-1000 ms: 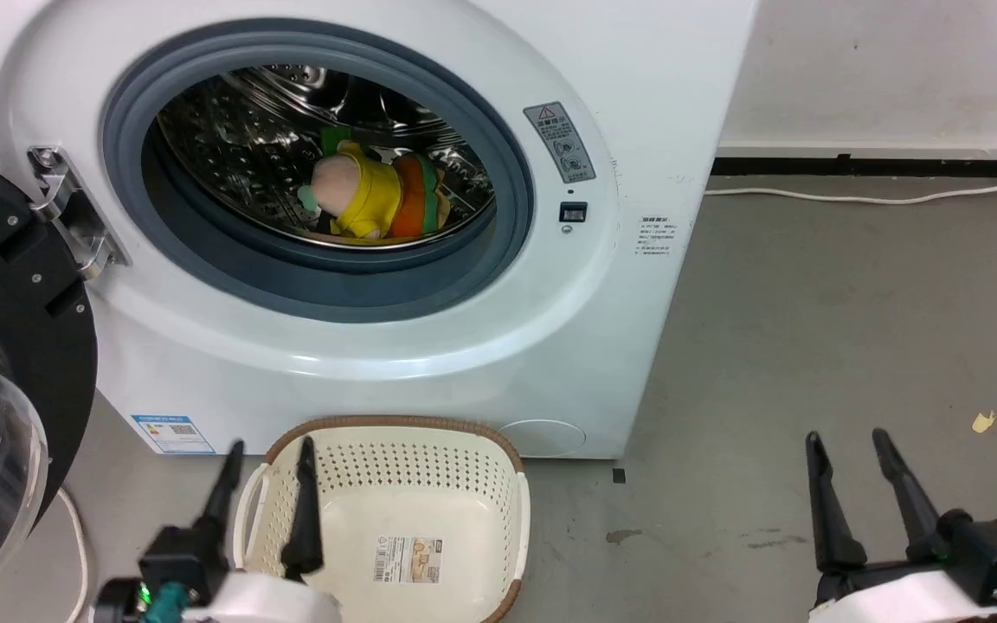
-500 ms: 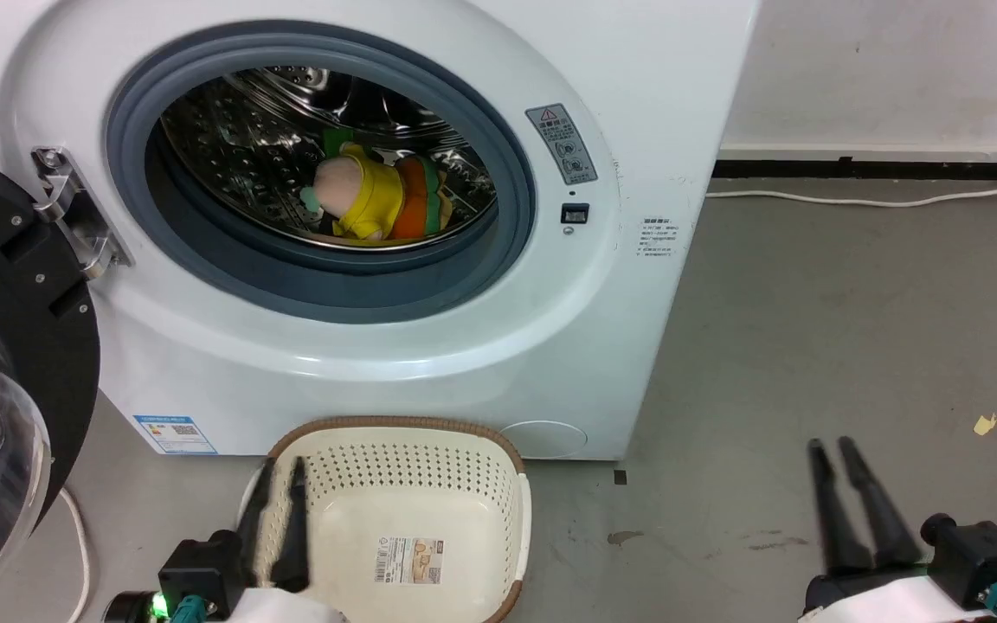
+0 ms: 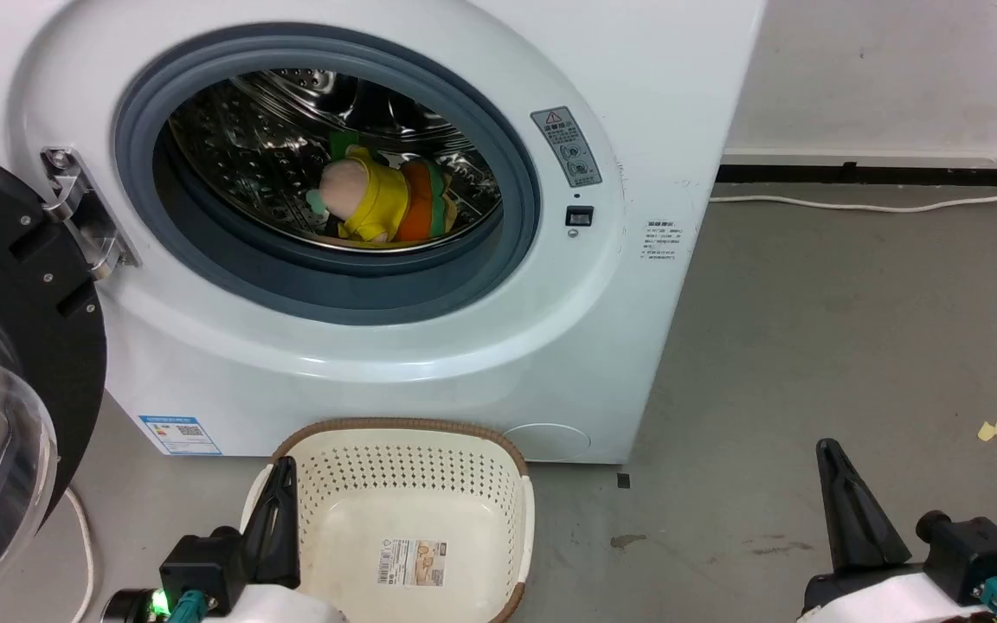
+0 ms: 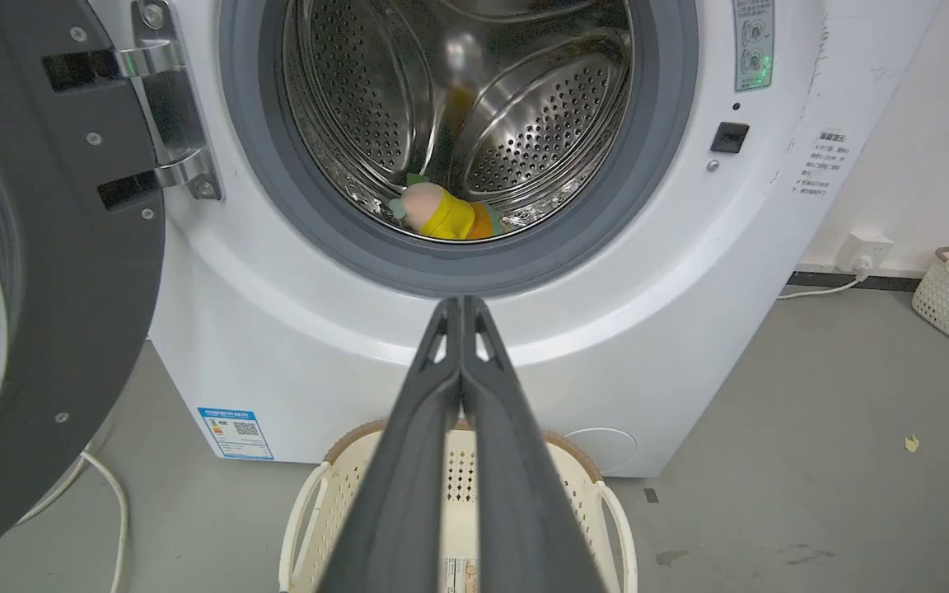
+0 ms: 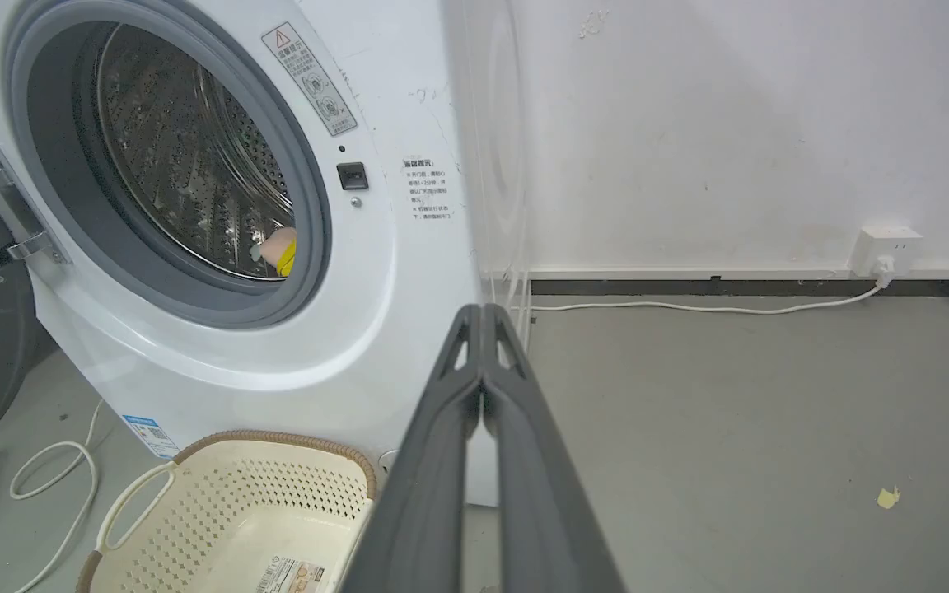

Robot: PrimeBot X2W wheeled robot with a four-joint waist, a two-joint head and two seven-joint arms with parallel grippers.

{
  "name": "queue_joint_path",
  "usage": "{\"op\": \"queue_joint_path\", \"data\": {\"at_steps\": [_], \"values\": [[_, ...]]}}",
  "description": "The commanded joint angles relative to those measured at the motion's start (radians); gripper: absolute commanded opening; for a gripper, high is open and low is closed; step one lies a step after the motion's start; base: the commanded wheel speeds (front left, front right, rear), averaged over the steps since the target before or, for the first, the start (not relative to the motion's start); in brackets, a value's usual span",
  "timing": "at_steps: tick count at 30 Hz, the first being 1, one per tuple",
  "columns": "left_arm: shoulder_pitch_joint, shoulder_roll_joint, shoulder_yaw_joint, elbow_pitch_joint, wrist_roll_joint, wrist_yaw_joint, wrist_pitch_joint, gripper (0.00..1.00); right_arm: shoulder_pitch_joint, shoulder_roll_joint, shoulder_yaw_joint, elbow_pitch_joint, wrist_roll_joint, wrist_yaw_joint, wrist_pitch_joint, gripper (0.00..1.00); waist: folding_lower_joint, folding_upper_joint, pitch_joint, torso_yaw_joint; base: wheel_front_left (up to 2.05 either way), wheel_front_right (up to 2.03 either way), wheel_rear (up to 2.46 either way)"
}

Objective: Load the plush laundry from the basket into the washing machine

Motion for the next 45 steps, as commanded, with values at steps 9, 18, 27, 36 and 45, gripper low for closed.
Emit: {"op": "queue_joint_path", "data": {"at_steps": [9,18,27,36,45], "values": [[-0.004,-0.004,0.005,-0.015,0.018,-0.003,0.019,0.00,-0.006,0.000,0.000,-0.012,-0.019,0.000,0.019,0.00,0.0000,0.0000,-0.004,0.004,0.00,0.00,0.00],[-0.006,-0.006,0.009,-0.026,0.029,-0.004,0.037,0.00,-0.009,0.000,0.001,-0.019,-0.031,0.000,0.038,0.00,0.0000,0.0000,-0.008,0.009,0.00,0.00,0.00],[-0.008,-0.008,0.014,-0.036,0.040,-0.005,0.056,0.00,-0.012,0.000,0.001,-0.025,-0.043,0.000,0.056,0.00,0.0000,0.0000,-0.012,0.013,0.00,0.00,0.00],[-0.010,-0.010,0.018,-0.046,0.051,-0.006,0.074,0.00,-0.014,0.000,0.001,-0.032,-0.055,0.000,0.075,0.00,0.0000,0.0000,-0.016,0.018,0.00,0.00,0.00],[-0.012,-0.012,0.022,-0.056,0.061,-0.007,0.093,0.00,-0.017,0.000,0.002,-0.038,-0.067,0.000,0.093,0.00,0.0000,0.0000,-0.020,0.023,0.00,0.00,0.00]]}}
